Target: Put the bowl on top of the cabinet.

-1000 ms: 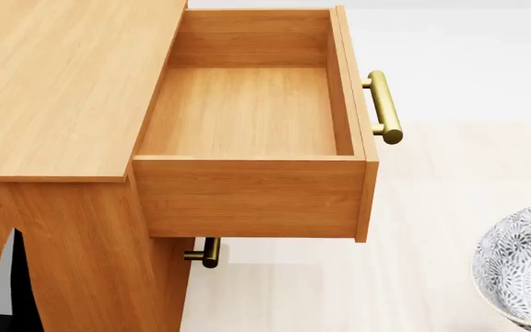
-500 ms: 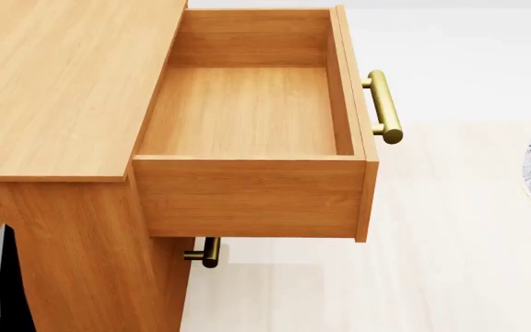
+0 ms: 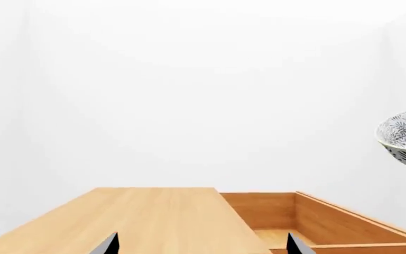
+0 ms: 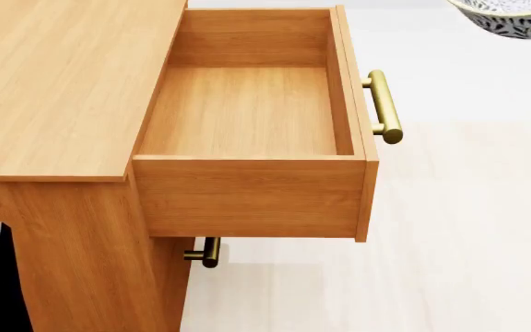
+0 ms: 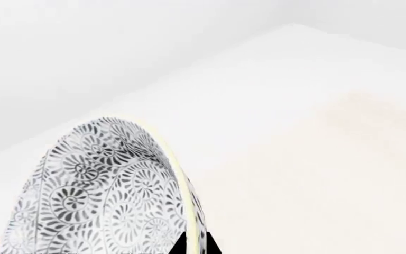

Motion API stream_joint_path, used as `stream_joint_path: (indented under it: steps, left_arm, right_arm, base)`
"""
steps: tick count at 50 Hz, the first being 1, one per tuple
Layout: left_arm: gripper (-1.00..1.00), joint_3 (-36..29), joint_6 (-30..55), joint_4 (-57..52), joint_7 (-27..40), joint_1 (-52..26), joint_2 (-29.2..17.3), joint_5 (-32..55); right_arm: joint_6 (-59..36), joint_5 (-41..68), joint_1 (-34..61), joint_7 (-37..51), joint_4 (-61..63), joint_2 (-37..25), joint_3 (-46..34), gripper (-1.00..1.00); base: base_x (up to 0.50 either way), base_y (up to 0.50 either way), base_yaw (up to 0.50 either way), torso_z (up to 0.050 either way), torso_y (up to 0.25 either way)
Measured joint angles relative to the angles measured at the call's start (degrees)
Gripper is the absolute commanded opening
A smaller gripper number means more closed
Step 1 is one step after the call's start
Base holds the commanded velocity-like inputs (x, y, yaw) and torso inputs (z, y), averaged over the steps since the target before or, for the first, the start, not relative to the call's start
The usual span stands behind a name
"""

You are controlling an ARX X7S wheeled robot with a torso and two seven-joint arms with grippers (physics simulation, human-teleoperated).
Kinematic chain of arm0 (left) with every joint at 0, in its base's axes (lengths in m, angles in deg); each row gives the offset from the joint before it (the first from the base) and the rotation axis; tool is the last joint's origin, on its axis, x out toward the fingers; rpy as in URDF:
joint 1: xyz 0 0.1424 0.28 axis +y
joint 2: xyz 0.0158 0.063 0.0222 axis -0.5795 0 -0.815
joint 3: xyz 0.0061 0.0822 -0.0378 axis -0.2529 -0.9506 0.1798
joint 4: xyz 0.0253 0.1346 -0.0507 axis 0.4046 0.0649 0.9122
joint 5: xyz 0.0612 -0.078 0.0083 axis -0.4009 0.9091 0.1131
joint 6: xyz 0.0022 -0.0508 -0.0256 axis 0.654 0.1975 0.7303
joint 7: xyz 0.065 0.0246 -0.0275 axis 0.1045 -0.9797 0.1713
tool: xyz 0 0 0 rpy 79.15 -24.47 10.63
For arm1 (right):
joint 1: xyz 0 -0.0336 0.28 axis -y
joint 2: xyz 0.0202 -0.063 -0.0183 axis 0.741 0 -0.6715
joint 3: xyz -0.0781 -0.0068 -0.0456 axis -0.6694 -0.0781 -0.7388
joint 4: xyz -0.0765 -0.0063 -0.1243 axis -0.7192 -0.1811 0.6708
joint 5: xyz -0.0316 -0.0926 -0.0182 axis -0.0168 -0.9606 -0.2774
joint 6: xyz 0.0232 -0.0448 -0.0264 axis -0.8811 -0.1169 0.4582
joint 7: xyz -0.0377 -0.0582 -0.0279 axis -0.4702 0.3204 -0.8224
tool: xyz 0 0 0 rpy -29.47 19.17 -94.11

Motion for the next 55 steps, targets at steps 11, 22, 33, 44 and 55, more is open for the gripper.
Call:
stream_joint_path:
  steps: [11,22,33,44,55]
  left_arm:
    - [1.00,-3.50,-2.94,-0.19,3.65,-2.68,-3.44,1.20]
    - [1.00,-9.01,-7.92,-0.29,8.62,-6.92,-8.48,2.90]
    - [1.00,-19.72,-13.07,-0.35,14.89,-15.99,-13.89,4.39]
    - [1.00,-27.99,-16.67,-0.20,18.74,-22.84,-17.01,4.93]
    - [1.00,-31.99,-18.43,-0.04,20.39,-25.94,-18.25,4.93]
  right_arm:
    - [7.85,-0.87,10.47,-4.74,-16.88,7.13,4.32,-1.00]
    - [10.30,-10.99,14.10,-8.73,-22.88,13.30,17.88,-1.00]
    - [11.55,-26.71,14.02,-14.23,-24.93,19.05,33.49,-1.00]
    - [12.41,-38.08,12.80,-19.32,-25.40,24.02,44.10,-1.00]
    - [12.92,-30.61,11.30,-20.08,-25.40,27.06,39.09,-1.00]
  base:
    - [0.00,0.00,0.00,0.000,0.000]
    - [0.00,0.00,0.00,0.000,0.000]
    - [0.00,0.00,0.00,0.000,0.000]
    - [0.00,0.00,0.00,0.000,0.001]
    - [0.00,0.00,0.00,0.000,0.000]
